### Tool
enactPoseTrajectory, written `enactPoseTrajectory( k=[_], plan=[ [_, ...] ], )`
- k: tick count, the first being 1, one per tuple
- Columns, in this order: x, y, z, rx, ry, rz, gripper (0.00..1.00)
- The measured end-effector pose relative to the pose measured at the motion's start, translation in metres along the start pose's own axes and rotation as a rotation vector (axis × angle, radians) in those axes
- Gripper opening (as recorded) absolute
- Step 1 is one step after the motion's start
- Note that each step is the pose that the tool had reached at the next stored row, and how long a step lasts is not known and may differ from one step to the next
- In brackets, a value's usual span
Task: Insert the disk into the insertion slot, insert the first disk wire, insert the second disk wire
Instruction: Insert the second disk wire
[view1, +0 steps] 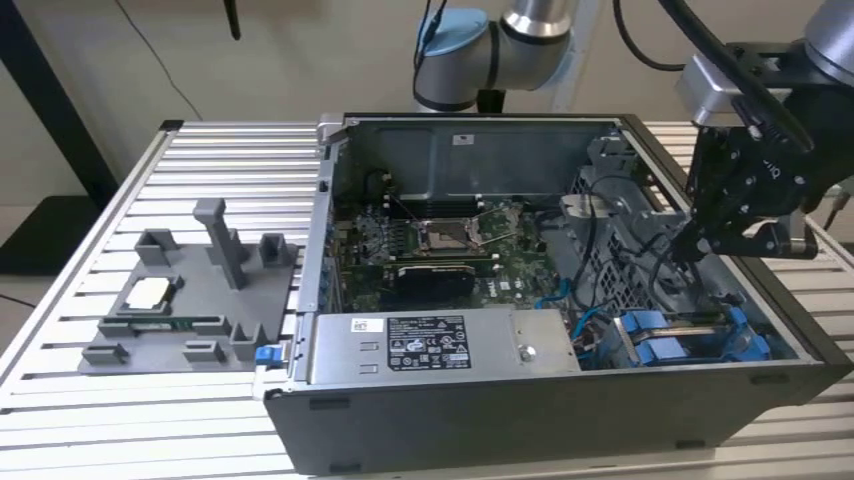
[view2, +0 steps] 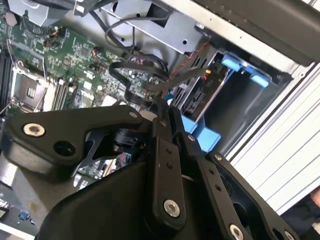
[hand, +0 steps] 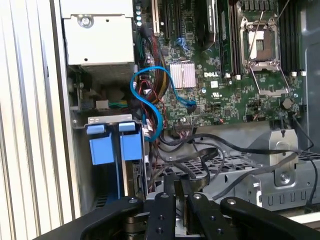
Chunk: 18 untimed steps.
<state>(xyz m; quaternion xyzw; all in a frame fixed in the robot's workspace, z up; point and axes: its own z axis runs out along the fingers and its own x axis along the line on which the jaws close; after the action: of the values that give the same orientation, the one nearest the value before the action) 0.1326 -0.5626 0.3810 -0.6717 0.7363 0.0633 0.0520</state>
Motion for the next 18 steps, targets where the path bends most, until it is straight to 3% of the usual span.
enactPoseTrajectory(
  k=[2,4,8,10,18],
  plan=[
    [0.0004,0.0026,0.0007,0.0047,0.0007,-0.001,0.16],
    [0.0006,0.0043,0.0012,0.0079,0.0084,-0.003,0.16],
    [0.0009,0.0065,0.0019,0.0111,0.0475,-0.007,0.16],
    [0.0011,0.0072,0.0026,0.0122,0.0620,-0.008,0.16],
    [0.0012,0.0074,0.0031,0.0127,0.0645,-0.009,0.16]
  ],
)
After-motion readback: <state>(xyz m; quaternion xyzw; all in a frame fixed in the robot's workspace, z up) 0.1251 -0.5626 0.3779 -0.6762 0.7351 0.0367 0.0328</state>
